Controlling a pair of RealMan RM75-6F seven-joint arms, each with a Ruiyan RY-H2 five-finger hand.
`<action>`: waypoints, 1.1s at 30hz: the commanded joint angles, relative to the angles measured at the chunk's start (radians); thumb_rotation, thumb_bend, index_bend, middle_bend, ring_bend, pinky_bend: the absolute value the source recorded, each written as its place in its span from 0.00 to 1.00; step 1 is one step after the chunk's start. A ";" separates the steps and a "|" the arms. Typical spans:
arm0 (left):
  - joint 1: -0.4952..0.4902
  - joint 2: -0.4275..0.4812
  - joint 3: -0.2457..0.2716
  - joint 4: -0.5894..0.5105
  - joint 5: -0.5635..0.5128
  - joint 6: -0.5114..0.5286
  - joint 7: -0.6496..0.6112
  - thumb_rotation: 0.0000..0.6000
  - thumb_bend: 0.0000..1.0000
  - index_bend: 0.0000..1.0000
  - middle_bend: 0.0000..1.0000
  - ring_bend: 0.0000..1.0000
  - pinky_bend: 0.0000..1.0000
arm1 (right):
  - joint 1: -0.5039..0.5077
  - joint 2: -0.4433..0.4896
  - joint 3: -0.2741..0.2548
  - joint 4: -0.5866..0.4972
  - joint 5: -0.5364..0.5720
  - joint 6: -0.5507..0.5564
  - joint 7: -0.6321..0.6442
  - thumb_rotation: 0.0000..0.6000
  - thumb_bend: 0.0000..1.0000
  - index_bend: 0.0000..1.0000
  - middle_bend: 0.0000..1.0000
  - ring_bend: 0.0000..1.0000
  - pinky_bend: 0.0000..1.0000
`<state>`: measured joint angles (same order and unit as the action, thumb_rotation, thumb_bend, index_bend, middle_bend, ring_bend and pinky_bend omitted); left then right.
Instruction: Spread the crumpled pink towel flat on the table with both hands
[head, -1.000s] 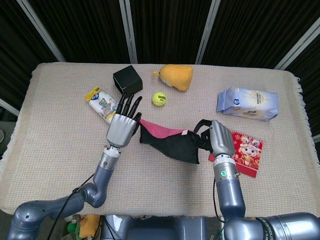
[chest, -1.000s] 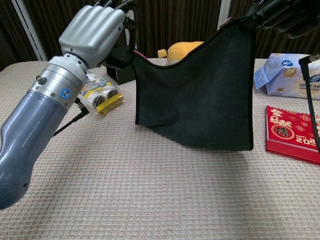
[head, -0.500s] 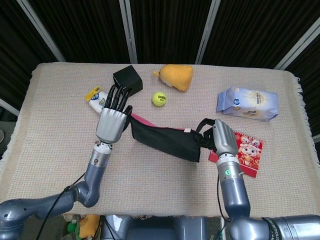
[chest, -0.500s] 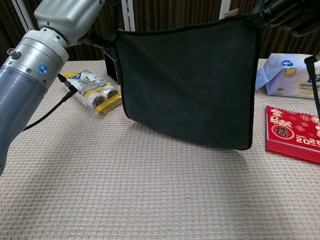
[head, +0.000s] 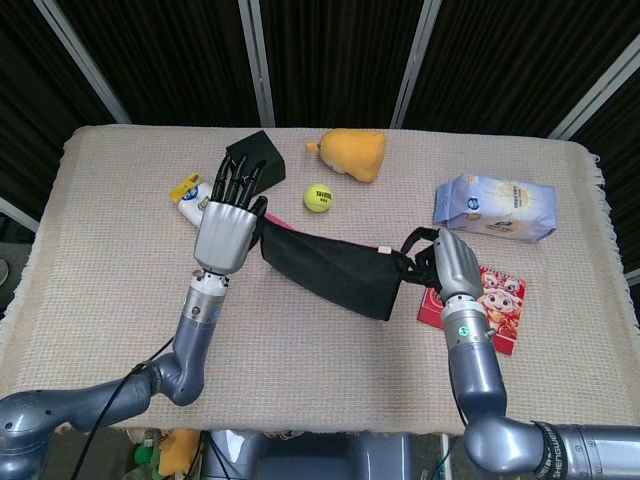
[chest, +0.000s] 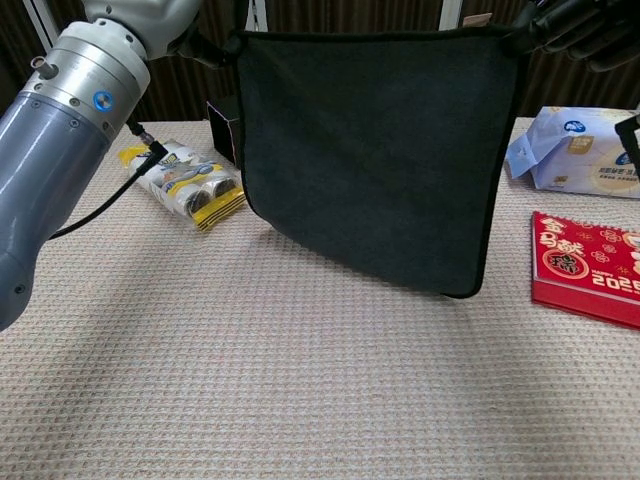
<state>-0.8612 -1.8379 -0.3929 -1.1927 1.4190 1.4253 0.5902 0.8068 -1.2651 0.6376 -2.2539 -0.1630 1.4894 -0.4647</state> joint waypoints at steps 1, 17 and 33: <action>-0.012 -0.005 -0.012 0.009 -0.009 -0.007 0.001 1.00 0.43 0.64 0.12 0.00 0.00 | -0.002 0.005 0.002 0.027 -0.008 -0.022 0.018 1.00 0.62 0.78 1.00 1.00 0.97; -0.130 -0.051 -0.092 0.108 -0.065 -0.070 0.014 1.00 0.43 0.65 0.13 0.00 0.00 | 0.005 0.052 0.039 0.161 0.014 -0.186 0.083 1.00 0.62 0.78 1.00 1.00 0.97; -0.232 -0.070 -0.153 0.189 -0.123 -0.106 0.026 1.00 0.43 0.64 0.12 0.00 0.00 | 0.067 0.069 0.062 0.273 0.017 -0.249 0.103 1.00 0.62 0.78 1.00 1.00 0.97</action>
<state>-1.0888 -1.9043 -0.5465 -1.0070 1.2982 1.3221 0.6190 0.8712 -1.1962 0.7072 -1.9852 -0.1448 1.2435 -0.3610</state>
